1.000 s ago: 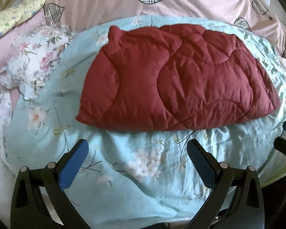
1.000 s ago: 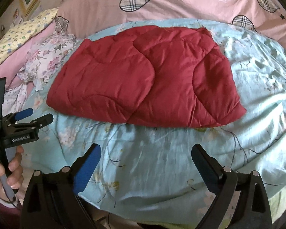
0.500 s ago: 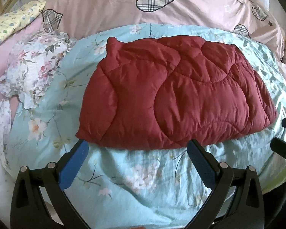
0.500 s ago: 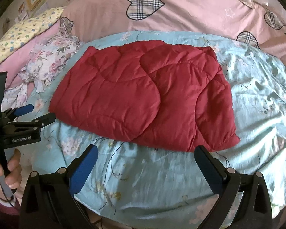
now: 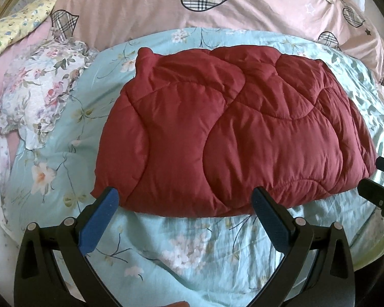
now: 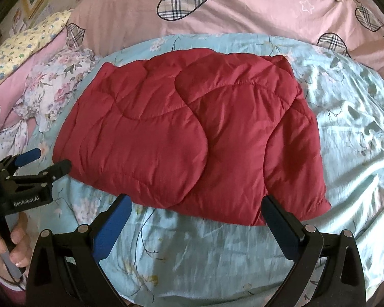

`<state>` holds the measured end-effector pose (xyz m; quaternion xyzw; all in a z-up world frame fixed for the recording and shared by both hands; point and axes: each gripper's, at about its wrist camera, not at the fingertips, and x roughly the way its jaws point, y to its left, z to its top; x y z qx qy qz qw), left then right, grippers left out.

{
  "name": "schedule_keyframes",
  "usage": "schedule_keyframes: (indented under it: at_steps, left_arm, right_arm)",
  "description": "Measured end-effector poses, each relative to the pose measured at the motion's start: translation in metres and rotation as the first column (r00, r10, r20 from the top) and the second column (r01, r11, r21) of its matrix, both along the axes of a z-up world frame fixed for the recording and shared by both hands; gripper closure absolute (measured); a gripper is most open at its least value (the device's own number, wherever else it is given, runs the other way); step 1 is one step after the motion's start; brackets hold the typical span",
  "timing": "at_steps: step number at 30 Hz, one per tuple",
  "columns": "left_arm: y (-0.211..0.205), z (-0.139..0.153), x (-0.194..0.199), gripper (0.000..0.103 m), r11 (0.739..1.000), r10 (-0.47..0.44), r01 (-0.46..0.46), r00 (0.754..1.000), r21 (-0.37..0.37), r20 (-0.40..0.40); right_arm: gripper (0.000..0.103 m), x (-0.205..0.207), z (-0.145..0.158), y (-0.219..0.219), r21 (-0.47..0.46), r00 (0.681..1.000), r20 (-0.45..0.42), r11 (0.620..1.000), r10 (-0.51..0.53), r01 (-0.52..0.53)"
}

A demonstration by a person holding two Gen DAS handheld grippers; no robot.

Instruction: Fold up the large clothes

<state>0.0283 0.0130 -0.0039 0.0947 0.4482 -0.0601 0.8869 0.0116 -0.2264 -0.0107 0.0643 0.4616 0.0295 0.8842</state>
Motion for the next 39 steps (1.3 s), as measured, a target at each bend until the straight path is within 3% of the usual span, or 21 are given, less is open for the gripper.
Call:
schedule_keyframes:
  at_steps: [39]
  left_arm:
    - [-0.002, 0.005, 0.015, 0.0, 1.0, 0.009, -0.009, 1.0, 0.003, 0.027]
  right_arm:
    - [0.001, 0.018, 0.005, 0.0, -0.011, 1.0, -0.01, 1.0, 0.005, -0.005]
